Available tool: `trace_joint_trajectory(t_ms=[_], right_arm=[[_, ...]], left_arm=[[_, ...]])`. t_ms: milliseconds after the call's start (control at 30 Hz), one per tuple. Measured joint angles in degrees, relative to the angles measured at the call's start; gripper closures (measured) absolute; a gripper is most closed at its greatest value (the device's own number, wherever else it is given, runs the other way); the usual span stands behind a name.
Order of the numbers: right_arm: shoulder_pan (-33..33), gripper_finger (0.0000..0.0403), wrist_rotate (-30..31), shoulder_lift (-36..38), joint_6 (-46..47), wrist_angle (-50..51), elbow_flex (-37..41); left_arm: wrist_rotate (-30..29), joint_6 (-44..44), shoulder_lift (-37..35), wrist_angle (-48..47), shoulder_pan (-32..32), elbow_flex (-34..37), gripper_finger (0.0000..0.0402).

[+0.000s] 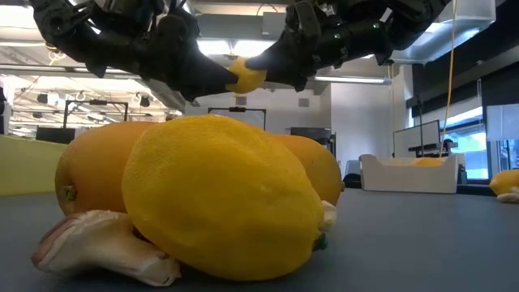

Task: Sort produce into baskets
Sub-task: Put the lemon into the white bin

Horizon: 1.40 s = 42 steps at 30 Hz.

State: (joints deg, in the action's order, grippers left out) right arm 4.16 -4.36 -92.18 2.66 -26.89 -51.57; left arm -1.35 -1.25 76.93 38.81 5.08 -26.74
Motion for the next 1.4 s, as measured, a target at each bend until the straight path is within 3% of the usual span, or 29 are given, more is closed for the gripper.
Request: trace_joint_trajectory(t_ms=[167, 367, 633, 933, 1167, 1400], right_arm=[[-0.02, 0.0245, 1.41, -0.02, -0.14, 0.16, 0.00], [-0.02, 0.0249, 7.15, 2.08, -2.67, 3.69, -0.01], [2.38, 0.0246, 21.85, 10.79, -3.66, 20.88, -0.02], [11.20, 0.0245, 36.67, 21.78, -3.19, 45.56, -0.02], [23.27, 0.0245, 37.06, 24.10, -3.16, 52.32, -0.02], [36.75, 0.0245, 28.21, 23.69, -2.28, 57.92, 0.01]], left_arm=[[0.23, -0.36, 0.00, -0.95, -0.02, -0.13, 0.0175], [0.29, -0.46, 0.00, -5.55, -0.04, -0.17, 0.0165], [-3.01, -0.46, 0.00, -10.92, -0.04, -0.17, 0.0165], [-5.47, 1.58, 0.00, -11.73, 0.33, -0.17, 0.0164], [-5.50, 1.39, 0.00, -9.22, 0.86, -0.17, 0.0164], [-5.55, -0.41, 0.00, -9.46, 3.32, -0.17, 0.0164]])
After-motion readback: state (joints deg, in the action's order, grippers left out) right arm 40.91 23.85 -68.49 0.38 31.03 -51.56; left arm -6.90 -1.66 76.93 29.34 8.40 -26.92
